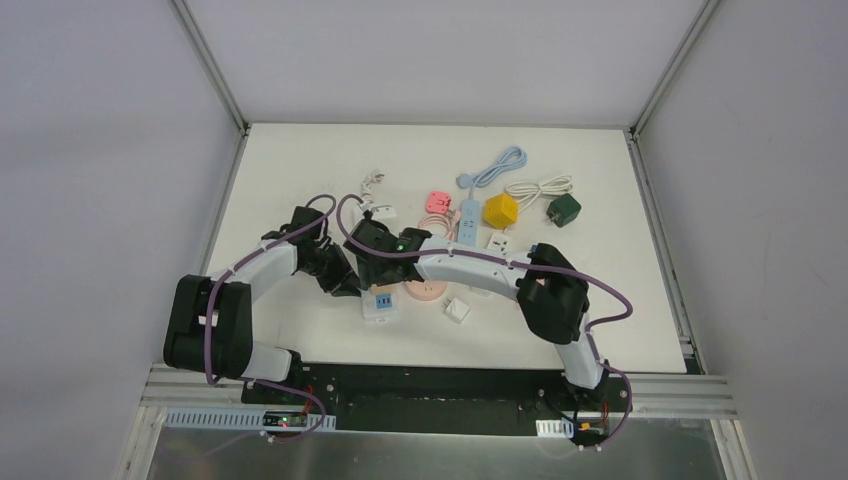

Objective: Pull the plug off the socket

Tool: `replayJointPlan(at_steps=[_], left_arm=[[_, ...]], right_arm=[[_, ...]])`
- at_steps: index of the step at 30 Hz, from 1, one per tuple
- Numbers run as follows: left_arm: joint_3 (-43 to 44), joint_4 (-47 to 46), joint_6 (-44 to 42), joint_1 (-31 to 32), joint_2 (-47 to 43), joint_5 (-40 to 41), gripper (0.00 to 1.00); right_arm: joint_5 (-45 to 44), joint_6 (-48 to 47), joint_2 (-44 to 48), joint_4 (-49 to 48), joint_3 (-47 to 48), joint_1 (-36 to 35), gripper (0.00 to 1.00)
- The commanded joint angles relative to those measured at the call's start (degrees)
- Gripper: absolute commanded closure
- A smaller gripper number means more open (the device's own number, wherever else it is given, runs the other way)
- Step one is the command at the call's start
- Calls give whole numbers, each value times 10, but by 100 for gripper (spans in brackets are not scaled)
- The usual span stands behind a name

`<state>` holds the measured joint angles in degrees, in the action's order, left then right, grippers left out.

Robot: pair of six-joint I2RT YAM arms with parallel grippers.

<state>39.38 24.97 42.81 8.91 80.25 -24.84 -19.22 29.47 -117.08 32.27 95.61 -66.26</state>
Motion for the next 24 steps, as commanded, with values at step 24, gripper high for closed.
replayJointPlan(at_steps=[24], left_arm=[[12,54,-19,-1,22,94,82]], right_arm=[[35,21,57,-1,50,14,100]])
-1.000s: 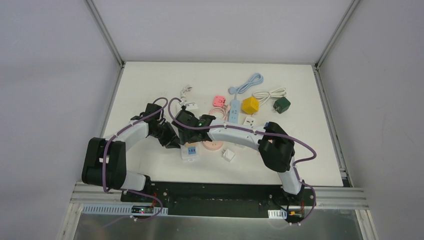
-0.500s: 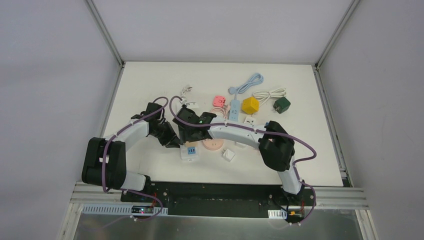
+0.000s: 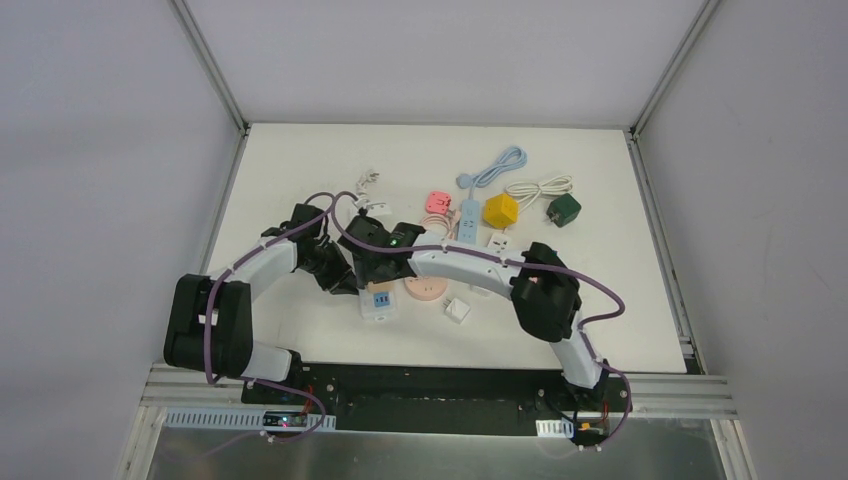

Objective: Pull the plug off the socket

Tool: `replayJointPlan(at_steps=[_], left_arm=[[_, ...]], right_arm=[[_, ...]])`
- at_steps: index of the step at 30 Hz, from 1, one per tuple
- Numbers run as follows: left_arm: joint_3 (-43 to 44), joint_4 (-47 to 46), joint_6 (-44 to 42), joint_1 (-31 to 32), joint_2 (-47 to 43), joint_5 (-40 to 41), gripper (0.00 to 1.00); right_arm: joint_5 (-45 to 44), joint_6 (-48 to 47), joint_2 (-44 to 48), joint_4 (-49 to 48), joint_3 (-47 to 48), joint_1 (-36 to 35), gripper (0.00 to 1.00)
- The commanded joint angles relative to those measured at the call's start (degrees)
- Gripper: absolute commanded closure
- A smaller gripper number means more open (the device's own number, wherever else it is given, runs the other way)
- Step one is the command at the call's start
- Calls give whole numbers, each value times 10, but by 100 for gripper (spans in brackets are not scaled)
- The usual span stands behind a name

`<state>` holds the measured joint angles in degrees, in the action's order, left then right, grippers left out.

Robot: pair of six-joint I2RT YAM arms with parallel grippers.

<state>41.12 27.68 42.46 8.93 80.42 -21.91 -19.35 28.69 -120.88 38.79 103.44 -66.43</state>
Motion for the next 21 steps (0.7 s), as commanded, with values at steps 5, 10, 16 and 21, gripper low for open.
replayJointPlan(at_steps=[5,10,16,21], left_arm=[[-5,22,-14,-1,25,57,82],[-3,22,-14,-1,32,52,82],[-5,23,-14,-1,36,49,82],[-6,19,-13,-1,25,51,82]], right_arm=[[92,50,99,-92,-50,33,100],[31,8,59,-44,-11,13,100],[-7,-19,58,-25,9,0,100],[65,-6,126,-116,-74,28,100]])
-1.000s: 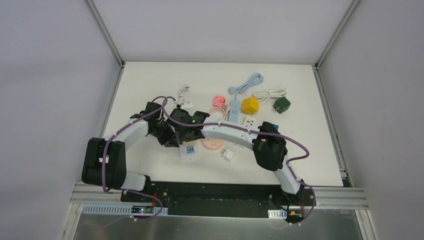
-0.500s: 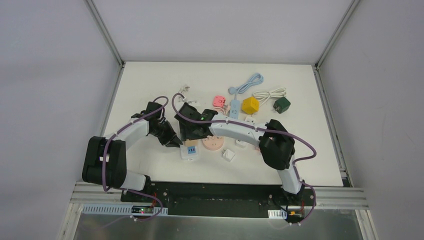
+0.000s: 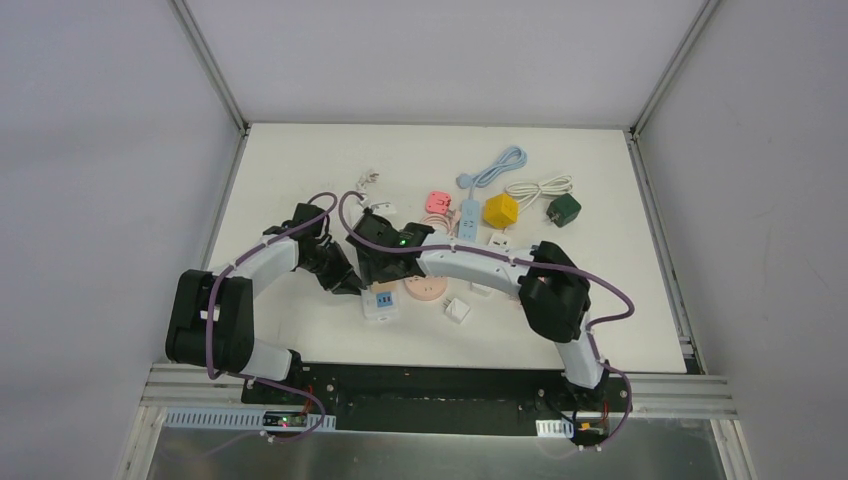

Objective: Pull the plug off the socket

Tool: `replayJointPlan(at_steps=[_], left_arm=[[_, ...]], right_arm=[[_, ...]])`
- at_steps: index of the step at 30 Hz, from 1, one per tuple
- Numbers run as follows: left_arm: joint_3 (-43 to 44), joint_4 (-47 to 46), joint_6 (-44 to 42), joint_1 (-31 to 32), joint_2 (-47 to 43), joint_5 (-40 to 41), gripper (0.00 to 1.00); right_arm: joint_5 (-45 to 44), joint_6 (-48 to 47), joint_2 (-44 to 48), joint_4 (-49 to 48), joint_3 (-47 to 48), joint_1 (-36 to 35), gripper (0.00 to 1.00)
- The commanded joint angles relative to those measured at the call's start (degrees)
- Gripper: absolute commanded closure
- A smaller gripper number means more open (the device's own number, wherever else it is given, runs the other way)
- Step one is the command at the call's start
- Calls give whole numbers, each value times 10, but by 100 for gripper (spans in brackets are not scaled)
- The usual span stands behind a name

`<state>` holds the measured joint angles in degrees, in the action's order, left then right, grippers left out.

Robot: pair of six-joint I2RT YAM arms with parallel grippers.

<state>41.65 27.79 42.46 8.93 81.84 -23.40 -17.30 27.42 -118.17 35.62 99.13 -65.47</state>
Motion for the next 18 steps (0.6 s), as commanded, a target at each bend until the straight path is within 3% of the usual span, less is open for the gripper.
replayJointPlan(at_steps=[1,4,8,10,18], left_arm=[[-11,20,-13,-1,10,68,82],[-11,20,-13,-1,11,68,82],[-12,15,-12,-2,11,59,82],[-11,13,-12,-1,7,56,81],[-10,13,-12,-2,2,55,80]], right_arm=[[55,8,107,-99,-44,21,100],[34,-15,89,-88,-29,5,100],[-105,-73,24,2,52,-37,100],[-119,-80,16,17,67,-37,100],[-3,-28,108,-85,-22,1,100]])
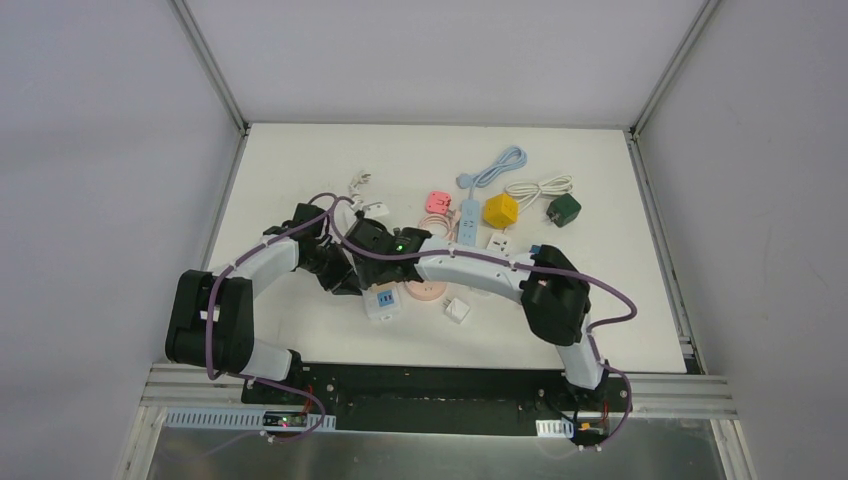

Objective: Pull the plug off the socket

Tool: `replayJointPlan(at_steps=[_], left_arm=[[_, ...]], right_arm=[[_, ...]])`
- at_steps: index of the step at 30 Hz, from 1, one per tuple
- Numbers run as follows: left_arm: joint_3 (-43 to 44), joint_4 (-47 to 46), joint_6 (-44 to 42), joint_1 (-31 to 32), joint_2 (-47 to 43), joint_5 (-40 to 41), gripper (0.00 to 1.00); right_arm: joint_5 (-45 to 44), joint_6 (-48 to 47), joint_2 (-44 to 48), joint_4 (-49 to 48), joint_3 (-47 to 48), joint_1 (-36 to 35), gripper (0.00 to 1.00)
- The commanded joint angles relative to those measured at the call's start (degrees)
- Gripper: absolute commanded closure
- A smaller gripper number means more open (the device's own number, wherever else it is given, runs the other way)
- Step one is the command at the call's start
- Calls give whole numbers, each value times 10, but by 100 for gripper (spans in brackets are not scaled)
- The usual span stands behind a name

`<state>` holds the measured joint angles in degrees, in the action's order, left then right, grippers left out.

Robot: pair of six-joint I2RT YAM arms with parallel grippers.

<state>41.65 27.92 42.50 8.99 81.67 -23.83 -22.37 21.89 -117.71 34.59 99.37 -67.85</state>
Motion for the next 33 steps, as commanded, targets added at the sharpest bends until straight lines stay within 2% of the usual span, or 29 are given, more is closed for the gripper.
replayJointPlan(at_steps=[1,7,11,16,19,22,26,30,33], left_arm=[[-10,11,-12,-3,4,58,80],[-9,0,-8,-3,1,42,79],[-15,-14,-1,-3,-5,28,78],[-10,-22,1,-3,-14,5,76],[1,-19,1,-3,-23,-13,72],[19,-2,-7,-3,-40,-22,63],[48,31,-28,-3,-77,1,54],[69,67,-52,-3,-120,56,52],[62,75,-55,-3,-164,104,49]], right_arm=[[63,37,112,-88,-40,32,100],[71,52,103,-96,-68,40,100],[33,62,90,-74,-62,40,100],[4,74,115,-71,-62,45,100],[-9,95,137,-69,-71,56,100],[-13,123,156,-72,-92,75,100],[8,166,164,-75,-117,112,100],[25,203,166,-95,-135,156,100],[49,221,162,-149,-158,182,93]])
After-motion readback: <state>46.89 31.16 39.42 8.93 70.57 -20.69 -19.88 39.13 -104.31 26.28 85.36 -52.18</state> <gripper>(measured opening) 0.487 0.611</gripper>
